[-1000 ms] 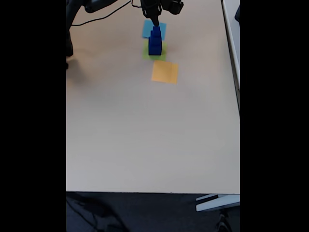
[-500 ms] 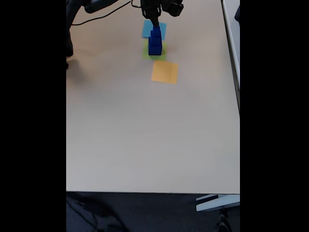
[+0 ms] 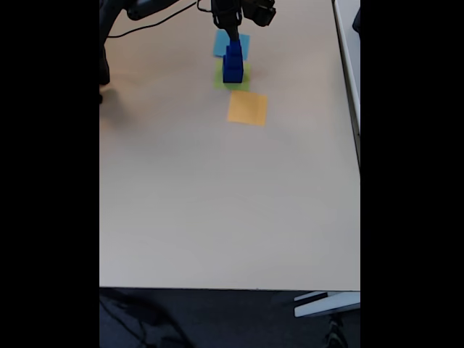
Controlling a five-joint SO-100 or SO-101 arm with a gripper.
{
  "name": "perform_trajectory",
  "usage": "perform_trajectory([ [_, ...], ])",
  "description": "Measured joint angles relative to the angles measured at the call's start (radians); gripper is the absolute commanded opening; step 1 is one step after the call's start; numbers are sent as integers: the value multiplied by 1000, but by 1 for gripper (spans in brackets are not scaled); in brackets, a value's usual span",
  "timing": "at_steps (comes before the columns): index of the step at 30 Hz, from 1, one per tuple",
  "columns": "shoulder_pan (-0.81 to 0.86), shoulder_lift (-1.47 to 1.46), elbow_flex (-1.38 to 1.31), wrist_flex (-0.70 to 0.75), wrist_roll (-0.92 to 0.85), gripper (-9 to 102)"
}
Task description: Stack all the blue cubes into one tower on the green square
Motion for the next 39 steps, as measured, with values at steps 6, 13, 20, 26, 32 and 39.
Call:
perform_trajectory([
  [6,0,0,0,0,0,0],
  [13,0,-5,0,0,0,0],
  [20,9,-25,0,0,5,0],
  [26,20,-25,0,0,5,0],
  [32,18,-25,0,0,3,0],
  [39,18,-25,0,0,3,0],
])
